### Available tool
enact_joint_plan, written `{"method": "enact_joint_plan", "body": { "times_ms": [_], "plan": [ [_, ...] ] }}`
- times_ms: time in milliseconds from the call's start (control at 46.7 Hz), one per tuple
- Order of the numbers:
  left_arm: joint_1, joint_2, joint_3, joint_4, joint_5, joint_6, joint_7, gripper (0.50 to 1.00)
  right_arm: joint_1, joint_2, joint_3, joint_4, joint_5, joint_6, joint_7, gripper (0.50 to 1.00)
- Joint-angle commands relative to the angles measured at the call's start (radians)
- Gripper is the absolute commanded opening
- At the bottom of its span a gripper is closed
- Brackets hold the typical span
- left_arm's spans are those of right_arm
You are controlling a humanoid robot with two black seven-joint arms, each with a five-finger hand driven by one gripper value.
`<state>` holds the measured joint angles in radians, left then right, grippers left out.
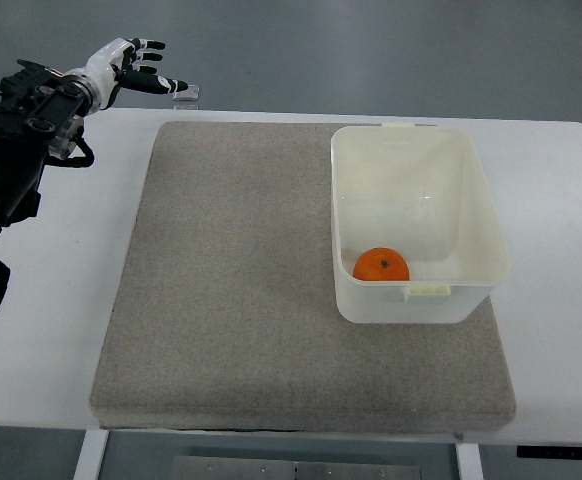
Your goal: Put orange in box with left hand
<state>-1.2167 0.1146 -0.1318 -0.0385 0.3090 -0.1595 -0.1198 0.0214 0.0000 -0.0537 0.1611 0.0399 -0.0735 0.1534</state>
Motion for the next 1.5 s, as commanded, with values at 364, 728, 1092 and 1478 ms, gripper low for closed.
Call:
{"method": "enact_joint_plan", "body": {
  "times_ms": [364, 728, 1092, 1478],
  "plan": [
    [0.071, -0.047, -0.023, -0.004, -0.444, 0.012, -0.092, 0.887, 0.0, 0.0, 0.0, 0.0, 0.0, 0.0, 0.0, 0.926],
    [0.121, -0.049, -0.235, -0.007, -0.574, -0.074, -0.173, 0.887, 0.0, 0.0, 0.0, 0.0, 0.0, 0.0, 0.0, 0.926],
    [0.144, -0.049, -0.308, -0.009, -0.576, -0.129, -0.19, 0.911, 0.0, 0.0, 0.0, 0.0, 0.0, 0.0, 0.0, 0.926],
    [0.157, -0.049, -0.362, -0.014, -0.576, -0.193, -0.238, 0.913, 0.0, 0.0, -0.002, 0.0, 0.0, 0.0, -0.003, 0.926]
  ]
}}
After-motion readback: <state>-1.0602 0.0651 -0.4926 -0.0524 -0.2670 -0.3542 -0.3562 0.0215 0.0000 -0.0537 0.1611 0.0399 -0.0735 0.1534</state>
